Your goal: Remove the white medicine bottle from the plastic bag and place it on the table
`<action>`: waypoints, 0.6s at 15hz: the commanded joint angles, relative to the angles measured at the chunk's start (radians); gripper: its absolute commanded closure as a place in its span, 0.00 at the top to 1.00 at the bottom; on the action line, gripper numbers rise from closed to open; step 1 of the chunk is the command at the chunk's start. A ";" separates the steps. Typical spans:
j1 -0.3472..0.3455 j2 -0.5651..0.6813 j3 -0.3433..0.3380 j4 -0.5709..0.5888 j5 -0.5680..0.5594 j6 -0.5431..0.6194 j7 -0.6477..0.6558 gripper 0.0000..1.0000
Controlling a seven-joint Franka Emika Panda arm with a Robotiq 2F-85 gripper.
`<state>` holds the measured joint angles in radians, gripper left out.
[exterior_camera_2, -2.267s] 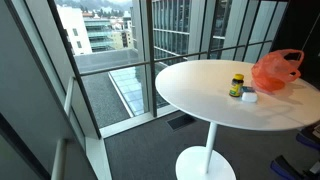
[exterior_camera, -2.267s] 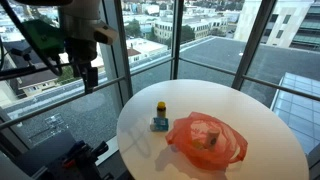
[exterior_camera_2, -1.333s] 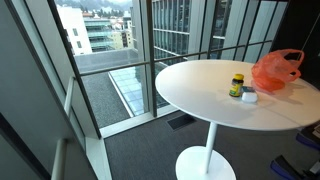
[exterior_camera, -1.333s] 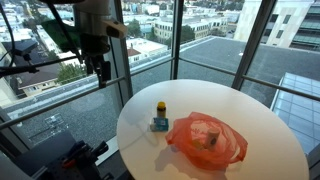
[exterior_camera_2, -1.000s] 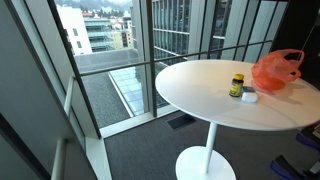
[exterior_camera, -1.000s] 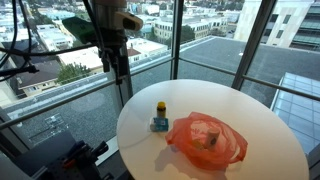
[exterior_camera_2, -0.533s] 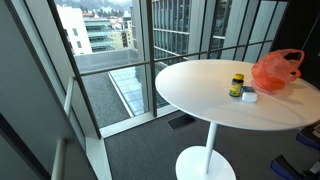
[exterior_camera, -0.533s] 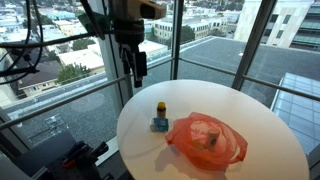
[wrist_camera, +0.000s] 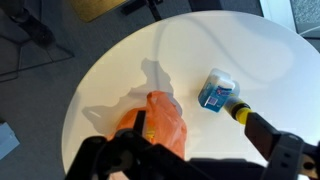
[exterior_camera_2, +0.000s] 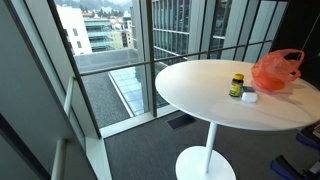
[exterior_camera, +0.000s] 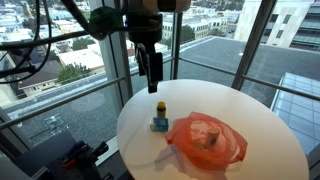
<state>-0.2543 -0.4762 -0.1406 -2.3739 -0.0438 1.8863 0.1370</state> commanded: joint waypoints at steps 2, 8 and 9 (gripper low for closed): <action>0.009 0.002 -0.007 0.003 -0.003 -0.002 0.005 1.00; -0.023 0.049 -0.050 0.028 0.008 0.063 0.038 1.00; -0.031 0.057 -0.061 0.028 0.009 0.091 0.042 1.00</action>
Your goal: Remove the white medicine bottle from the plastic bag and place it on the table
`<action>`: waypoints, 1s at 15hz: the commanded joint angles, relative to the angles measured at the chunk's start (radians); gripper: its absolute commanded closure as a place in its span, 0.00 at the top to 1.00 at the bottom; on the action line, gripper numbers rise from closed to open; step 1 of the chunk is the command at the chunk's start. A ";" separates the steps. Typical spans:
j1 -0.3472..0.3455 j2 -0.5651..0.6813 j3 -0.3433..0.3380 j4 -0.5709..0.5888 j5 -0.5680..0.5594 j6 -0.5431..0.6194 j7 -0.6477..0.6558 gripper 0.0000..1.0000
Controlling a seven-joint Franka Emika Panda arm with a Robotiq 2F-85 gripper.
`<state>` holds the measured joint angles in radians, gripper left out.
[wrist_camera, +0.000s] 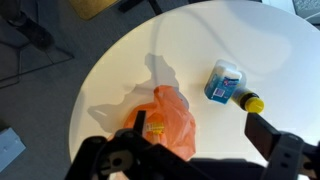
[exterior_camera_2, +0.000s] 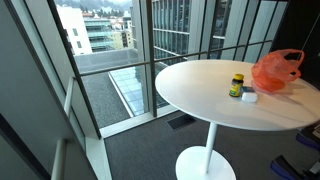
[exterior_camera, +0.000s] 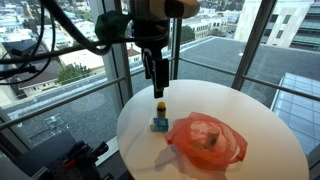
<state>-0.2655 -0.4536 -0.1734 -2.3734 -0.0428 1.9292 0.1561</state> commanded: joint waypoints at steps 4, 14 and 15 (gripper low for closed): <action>-0.045 0.077 -0.078 0.023 0.019 0.161 0.011 1.00; -0.063 0.283 -0.157 0.054 0.067 0.380 -0.011 1.00; -0.063 0.307 -0.161 0.063 0.076 0.393 -0.012 1.00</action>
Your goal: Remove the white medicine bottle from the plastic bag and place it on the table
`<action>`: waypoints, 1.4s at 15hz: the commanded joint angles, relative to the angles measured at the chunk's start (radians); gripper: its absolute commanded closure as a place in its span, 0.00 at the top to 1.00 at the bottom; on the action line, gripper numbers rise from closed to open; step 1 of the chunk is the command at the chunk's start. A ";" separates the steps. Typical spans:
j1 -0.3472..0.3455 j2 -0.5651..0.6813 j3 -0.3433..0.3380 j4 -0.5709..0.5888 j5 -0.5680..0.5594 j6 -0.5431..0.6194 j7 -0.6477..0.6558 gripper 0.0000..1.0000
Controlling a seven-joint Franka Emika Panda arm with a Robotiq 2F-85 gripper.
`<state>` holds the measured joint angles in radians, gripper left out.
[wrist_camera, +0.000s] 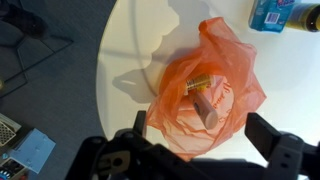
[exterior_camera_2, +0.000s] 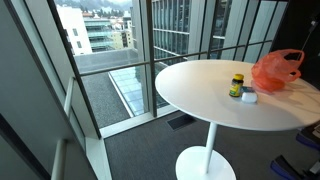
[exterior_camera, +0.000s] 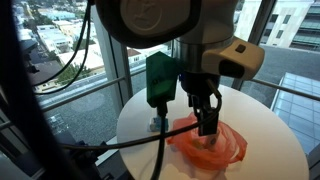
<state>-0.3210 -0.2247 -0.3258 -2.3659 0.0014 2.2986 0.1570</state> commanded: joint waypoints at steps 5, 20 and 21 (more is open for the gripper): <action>-0.009 0.110 -0.012 0.052 0.025 0.051 -0.001 1.00; -0.006 0.374 -0.017 0.136 0.074 0.230 0.063 1.00; -0.005 0.402 -0.014 0.151 0.080 0.238 0.064 1.00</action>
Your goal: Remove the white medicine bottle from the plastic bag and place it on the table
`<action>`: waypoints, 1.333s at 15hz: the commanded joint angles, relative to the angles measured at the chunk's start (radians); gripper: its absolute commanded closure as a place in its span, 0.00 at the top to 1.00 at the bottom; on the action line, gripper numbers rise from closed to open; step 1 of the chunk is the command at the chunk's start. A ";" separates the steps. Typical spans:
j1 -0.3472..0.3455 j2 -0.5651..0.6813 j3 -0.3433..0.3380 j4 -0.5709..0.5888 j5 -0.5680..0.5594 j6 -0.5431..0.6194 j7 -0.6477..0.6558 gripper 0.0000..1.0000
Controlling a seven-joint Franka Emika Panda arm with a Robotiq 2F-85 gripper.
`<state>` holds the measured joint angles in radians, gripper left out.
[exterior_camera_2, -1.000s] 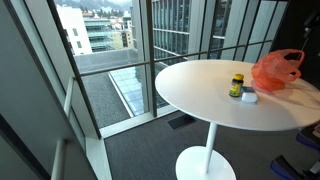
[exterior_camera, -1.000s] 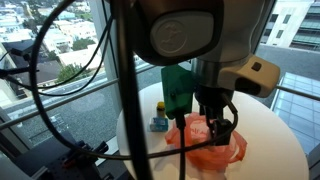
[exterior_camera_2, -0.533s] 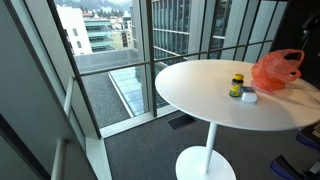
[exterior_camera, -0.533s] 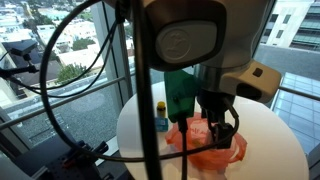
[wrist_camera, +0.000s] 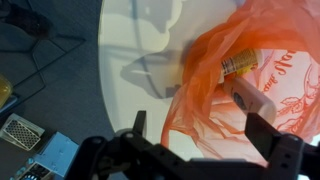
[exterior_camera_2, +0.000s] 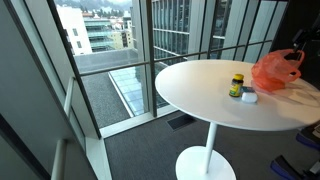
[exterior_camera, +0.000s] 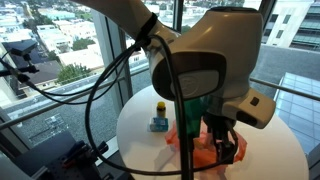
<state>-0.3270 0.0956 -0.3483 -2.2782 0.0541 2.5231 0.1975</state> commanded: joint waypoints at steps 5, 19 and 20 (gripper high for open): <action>0.008 0.200 0.027 0.164 0.063 0.011 0.039 1.00; 0.045 0.361 0.076 0.329 0.081 0.007 0.086 1.00; 0.045 0.365 0.080 0.328 0.084 0.007 0.084 1.00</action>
<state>-0.2810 0.4408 -0.2793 -1.9795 0.1133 2.5417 0.2794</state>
